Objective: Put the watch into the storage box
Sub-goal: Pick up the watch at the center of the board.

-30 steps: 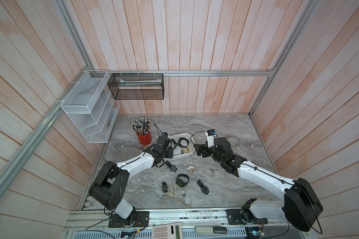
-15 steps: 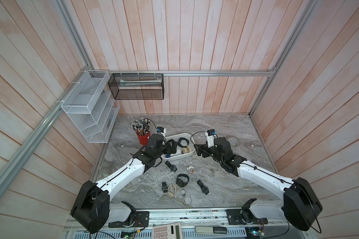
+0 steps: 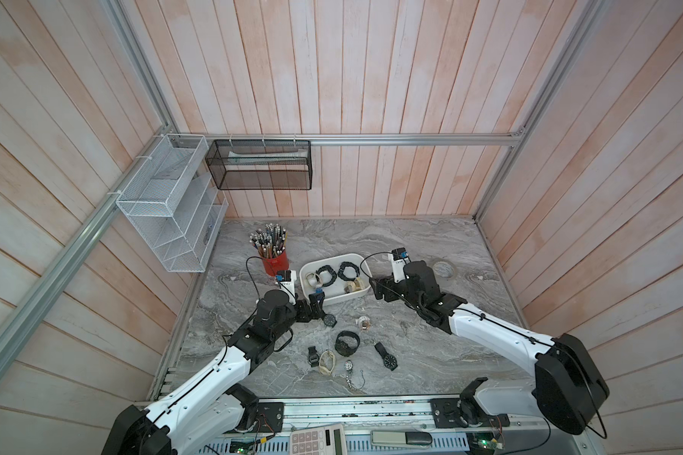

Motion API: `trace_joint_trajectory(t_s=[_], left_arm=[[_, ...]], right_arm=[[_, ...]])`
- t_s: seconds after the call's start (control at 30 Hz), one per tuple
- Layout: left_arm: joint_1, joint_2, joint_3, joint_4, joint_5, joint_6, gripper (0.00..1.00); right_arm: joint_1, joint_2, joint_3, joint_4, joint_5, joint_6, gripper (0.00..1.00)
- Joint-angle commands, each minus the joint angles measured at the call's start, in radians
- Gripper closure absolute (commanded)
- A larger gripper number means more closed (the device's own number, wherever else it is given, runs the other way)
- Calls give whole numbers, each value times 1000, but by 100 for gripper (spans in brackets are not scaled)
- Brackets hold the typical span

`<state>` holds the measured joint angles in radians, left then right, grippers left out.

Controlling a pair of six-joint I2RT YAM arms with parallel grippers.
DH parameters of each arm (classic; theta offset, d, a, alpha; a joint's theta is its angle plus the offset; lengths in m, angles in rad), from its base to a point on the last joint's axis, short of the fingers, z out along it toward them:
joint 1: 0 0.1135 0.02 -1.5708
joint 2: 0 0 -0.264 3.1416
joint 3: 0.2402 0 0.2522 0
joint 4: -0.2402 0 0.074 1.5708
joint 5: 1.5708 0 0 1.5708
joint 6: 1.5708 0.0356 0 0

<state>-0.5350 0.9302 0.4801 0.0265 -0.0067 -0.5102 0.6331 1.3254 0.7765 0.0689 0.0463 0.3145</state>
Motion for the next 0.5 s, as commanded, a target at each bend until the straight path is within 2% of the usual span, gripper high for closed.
trace_joint_trajectory(t_s=[0.0,0.13,0.27,0.47], left_arm=[[6,-19,-14,42,-23,-19,1],[5,-34,-43,66,-54,-38,0],[6,-55,-72,95,-60,-41,0],[6,-71,-89,92,-61,-47,0]], right_arm=[[-4,-25,18,-111,-20,20,18],[22,-87,-45,-195,-28,73,28],[103,-158,-123,-259,21,115,30],[229,-187,-195,-298,39,202,30]])
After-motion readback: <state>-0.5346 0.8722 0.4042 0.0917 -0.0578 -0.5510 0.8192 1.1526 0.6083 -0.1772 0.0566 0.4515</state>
